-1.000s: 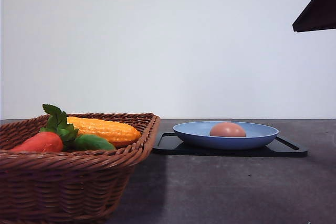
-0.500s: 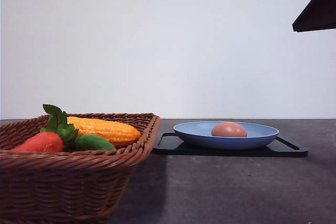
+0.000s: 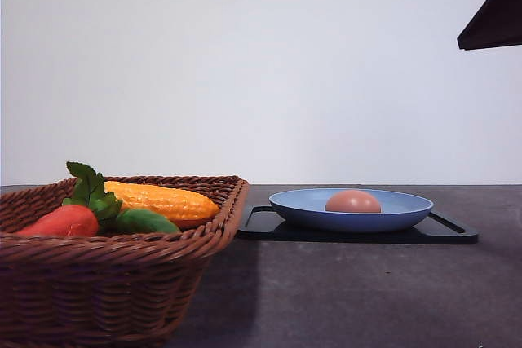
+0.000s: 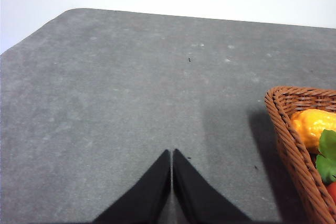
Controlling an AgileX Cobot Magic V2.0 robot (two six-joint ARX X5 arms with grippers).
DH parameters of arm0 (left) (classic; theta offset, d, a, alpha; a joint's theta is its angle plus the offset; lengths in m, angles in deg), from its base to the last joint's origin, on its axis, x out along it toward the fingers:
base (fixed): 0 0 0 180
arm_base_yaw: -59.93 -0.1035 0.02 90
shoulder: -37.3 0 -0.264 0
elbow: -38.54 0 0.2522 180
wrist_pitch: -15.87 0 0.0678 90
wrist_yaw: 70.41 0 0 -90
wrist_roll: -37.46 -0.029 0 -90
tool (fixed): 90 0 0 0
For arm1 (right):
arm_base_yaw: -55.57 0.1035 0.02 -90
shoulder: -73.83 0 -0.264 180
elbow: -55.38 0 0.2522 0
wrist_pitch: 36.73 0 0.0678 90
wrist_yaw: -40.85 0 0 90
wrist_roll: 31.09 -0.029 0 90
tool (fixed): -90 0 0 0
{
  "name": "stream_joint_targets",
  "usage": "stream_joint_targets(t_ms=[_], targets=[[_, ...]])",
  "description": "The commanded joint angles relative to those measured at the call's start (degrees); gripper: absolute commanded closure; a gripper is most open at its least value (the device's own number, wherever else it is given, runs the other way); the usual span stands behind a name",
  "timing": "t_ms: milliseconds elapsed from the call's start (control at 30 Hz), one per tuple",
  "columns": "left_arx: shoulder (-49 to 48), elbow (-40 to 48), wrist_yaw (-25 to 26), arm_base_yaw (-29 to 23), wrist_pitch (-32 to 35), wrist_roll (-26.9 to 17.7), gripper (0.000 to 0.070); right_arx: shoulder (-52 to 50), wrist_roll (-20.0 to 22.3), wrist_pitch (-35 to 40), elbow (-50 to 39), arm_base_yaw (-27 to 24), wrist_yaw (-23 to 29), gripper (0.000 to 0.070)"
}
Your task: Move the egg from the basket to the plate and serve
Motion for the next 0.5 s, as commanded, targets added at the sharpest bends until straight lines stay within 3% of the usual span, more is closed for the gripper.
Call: stream_joint_targets(t_ms=[0,200,467], targets=[[-0.1,1.3,0.0,-0.1,-0.9,0.1,0.0700,0.1,1.2,0.6,0.3,0.5,0.3,0.0700],[-0.1,1.4,0.0,-0.1,-0.9,0.1,0.0700,-7.4,13.2,-2.3,-1.6,-3.1,4.6,0.0700],[-0.1,1.4,0.0,-0.1,-0.9,0.1,0.0700,-23.5,12.9,-2.4,-9.4,-17.3,0.9,0.0700]])
